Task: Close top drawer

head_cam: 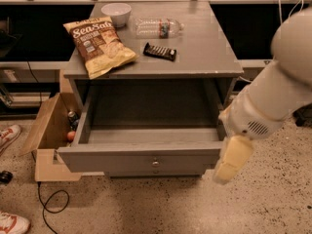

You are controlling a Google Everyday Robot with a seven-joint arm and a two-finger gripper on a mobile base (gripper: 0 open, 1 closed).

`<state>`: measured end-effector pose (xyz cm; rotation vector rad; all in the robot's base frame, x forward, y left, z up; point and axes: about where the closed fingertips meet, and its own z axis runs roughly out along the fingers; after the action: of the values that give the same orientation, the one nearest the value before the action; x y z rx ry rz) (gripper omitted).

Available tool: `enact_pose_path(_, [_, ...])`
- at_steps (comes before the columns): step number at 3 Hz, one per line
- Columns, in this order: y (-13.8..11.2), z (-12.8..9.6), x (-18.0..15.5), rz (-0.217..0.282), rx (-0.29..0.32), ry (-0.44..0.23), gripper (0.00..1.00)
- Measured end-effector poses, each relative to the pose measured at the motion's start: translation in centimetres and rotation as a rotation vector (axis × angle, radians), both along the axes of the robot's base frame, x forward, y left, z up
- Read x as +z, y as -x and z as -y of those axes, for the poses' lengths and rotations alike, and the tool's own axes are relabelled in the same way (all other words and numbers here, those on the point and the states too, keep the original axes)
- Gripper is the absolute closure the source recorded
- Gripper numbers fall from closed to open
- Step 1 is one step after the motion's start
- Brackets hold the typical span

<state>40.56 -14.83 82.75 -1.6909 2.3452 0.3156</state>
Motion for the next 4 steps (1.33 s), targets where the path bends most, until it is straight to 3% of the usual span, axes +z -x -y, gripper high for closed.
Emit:
enact_pose_path(1, [0.6, -2.5, -5.7, -0.098, 0.009, -0.05, 0.0])
enact_pose_path(2, [1.8, -3.9, -11.4, -0.185, -0.019, -0.075, 0.27])
enact_pose_path(4, [1.8, -3.9, -11.4, -0.185, -0.019, -0.075, 0.72])
